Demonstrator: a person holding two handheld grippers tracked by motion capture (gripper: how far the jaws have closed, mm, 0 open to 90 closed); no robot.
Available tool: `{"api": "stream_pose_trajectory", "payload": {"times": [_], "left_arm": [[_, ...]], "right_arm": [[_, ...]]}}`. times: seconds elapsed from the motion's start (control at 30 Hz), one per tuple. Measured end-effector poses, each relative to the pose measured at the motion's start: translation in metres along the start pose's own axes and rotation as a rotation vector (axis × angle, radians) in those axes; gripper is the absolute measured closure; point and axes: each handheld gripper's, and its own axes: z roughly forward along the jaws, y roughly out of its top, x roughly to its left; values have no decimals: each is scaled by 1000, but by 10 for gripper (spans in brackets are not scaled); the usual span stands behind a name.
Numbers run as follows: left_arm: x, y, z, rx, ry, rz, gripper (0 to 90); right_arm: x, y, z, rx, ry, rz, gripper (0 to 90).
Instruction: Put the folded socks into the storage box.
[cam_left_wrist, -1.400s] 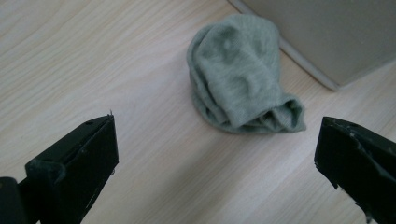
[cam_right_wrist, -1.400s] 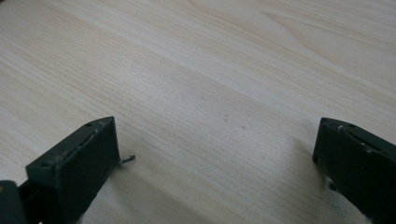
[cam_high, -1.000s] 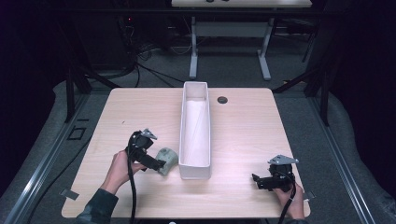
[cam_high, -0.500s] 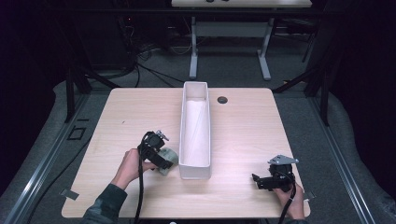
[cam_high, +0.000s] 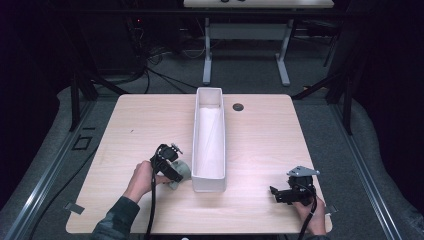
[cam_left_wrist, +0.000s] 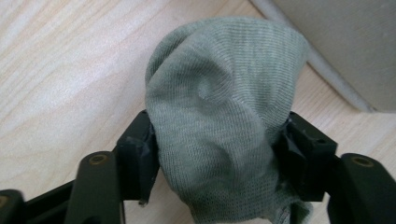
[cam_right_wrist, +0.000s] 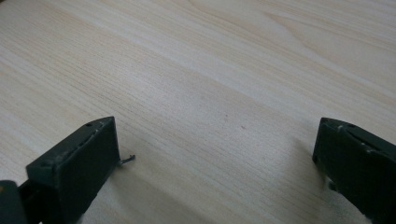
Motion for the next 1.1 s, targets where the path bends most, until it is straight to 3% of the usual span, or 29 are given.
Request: {"api": "stream_pose_trajectory", "payload": {"times": [0.5,1.1], "left_arm": [[4,-5,-3,14,13,14,576],[6,-6,-5,9,-7,30,650]], "right_arm": [[0,0,0,0,0,1,0],[0,0,0,0,2,-2,0]]}}
